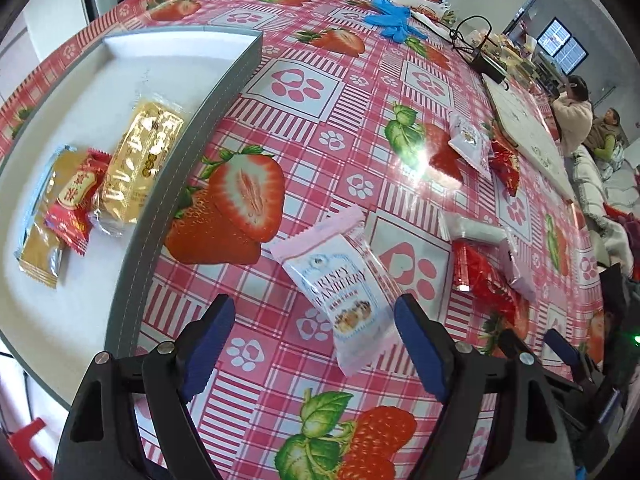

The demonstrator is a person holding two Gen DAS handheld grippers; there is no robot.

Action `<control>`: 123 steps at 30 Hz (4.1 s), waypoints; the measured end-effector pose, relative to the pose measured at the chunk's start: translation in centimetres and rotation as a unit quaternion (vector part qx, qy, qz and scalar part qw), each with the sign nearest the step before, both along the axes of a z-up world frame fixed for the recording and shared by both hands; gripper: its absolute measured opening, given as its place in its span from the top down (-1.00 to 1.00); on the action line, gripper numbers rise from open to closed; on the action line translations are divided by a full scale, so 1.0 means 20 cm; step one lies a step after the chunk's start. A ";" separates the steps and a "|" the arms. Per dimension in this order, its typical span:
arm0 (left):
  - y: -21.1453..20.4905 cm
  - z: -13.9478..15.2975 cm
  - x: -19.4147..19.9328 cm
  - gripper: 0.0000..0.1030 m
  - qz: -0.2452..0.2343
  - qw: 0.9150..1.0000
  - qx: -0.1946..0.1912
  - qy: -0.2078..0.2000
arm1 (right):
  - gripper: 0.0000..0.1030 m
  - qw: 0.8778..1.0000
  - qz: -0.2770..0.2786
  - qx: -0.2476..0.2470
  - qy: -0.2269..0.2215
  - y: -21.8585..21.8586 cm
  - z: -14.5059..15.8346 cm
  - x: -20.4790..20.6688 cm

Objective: Organize snacks
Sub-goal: 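Move the left gripper over the Crispy Cranberry packet while the right moves over the red candy, then hold both grippers open, aligned above the cranberry packet and red candy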

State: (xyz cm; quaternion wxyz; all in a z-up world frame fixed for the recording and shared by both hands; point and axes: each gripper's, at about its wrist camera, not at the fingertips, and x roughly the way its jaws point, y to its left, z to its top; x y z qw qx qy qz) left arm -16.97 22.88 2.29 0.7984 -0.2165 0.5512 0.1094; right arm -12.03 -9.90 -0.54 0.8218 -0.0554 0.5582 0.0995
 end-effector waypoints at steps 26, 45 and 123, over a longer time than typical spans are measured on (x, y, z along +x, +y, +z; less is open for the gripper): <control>-0.10 -0.04 0.05 -0.74 -0.070 0.994 0.080 -0.020 | -1.00 0.990 -0.116 0.076 0.021 -0.17 0.03 0.30; -0.11 -0.07 0.10 -0.83 -0.118 0.985 0.124 -0.014 | -1.00 0.992 -0.092 0.085 0.029 0.18 0.04 0.31; -0.13 -0.09 0.02 -1.00 -0.148 0.971 0.159 -0.102 | -1.00 0.995 -0.043 0.014 -0.094 0.02 0.00 0.00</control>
